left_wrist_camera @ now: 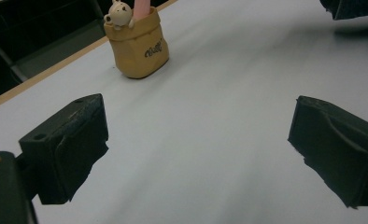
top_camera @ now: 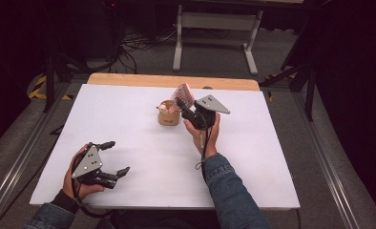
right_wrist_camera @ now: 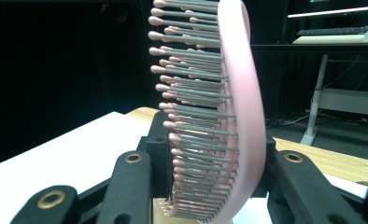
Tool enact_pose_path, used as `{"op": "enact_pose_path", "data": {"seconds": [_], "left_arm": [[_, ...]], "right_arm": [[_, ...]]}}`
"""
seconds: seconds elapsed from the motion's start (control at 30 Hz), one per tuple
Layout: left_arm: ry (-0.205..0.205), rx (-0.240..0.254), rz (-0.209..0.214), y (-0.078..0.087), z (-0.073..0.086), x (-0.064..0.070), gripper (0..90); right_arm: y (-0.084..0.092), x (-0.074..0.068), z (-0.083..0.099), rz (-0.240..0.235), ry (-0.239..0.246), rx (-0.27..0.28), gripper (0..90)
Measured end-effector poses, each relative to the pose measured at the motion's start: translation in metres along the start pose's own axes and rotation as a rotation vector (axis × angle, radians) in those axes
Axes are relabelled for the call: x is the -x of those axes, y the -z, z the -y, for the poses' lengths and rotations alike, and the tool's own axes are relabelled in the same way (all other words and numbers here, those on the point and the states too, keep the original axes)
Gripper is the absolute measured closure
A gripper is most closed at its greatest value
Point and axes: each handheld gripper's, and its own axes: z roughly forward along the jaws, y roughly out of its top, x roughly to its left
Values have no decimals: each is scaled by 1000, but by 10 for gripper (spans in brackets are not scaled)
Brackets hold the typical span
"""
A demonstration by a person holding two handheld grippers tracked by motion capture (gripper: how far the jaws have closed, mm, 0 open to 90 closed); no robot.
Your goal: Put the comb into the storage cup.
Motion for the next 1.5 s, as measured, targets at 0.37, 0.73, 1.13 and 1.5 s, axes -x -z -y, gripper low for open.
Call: {"op": "enact_pose_path", "data": {"seconds": [0.37, 0.73, 1.13, 1.5], "left_arm": [[3, 0, 5, 0, 0, 1, 57], [-1, -1, 4, -1, 0, 2, 57], [-4, -7, 3, -2, 0, 3, 57], [-3, -11, 1, -4, 0, 2, 57]], "right_arm": [[1, 0, 4, -2, -10, -1, 626], [7, 4, 16, 10, -20, -30, 610], [13, 8, 22, 24, -8, -73, 578], [20, 10, 24, 48, 16, -95, 493]]}}
